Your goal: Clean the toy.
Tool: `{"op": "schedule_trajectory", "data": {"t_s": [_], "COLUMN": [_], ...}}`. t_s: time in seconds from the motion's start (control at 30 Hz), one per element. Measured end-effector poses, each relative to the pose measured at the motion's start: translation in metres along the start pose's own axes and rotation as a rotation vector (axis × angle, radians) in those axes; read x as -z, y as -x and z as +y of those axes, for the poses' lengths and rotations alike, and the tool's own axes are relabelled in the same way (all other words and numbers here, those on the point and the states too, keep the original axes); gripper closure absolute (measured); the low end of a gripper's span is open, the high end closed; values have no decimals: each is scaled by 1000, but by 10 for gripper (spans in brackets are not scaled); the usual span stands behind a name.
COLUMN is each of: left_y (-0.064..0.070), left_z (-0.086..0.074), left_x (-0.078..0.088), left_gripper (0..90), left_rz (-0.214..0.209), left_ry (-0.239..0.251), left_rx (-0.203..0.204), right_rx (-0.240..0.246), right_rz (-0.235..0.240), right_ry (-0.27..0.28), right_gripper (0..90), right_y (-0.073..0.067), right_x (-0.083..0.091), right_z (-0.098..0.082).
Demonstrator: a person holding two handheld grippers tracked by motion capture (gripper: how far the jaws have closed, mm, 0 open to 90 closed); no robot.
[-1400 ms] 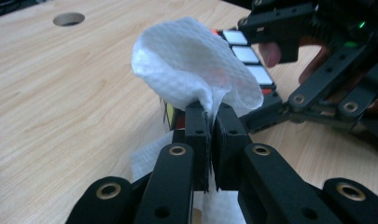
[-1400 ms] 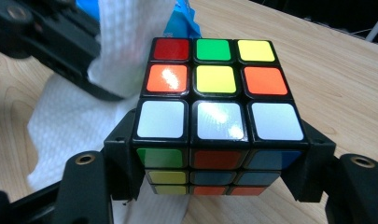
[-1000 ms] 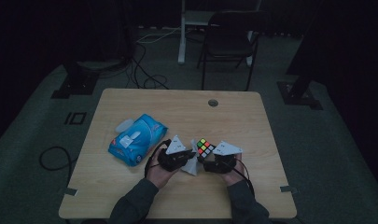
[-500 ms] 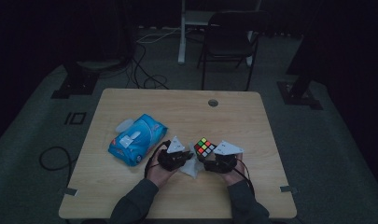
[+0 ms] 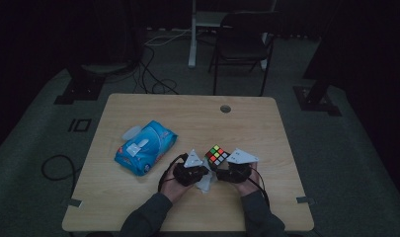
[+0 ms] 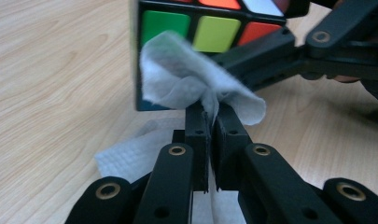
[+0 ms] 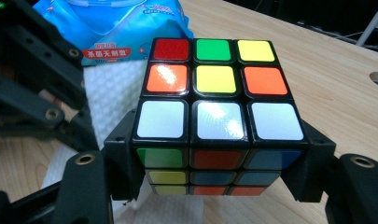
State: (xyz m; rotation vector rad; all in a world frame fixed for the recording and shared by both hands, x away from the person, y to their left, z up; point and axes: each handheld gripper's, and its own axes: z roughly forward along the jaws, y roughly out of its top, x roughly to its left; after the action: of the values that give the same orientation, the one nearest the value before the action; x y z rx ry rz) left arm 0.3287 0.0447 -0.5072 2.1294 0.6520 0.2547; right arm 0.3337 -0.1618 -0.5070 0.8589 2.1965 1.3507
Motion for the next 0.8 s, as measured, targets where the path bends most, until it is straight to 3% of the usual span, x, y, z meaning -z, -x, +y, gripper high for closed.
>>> {"op": "schedule_trajectory", "data": {"t_s": [0.37,0.8], "left_y": [16,1], "left_z": [4,1], "left_x": [-7,2], "left_gripper": [868,868], "left_rz": [-44,3], "left_ry": [-2,-13], "left_rx": [-42,-31], "right_rx": [-4,-1], "right_rz": [2,-1], "right_ry": [5,8], "right_gripper": [344,344], "right_y": [1,1], "right_x": [0,0], "right_z": [0,0]}}
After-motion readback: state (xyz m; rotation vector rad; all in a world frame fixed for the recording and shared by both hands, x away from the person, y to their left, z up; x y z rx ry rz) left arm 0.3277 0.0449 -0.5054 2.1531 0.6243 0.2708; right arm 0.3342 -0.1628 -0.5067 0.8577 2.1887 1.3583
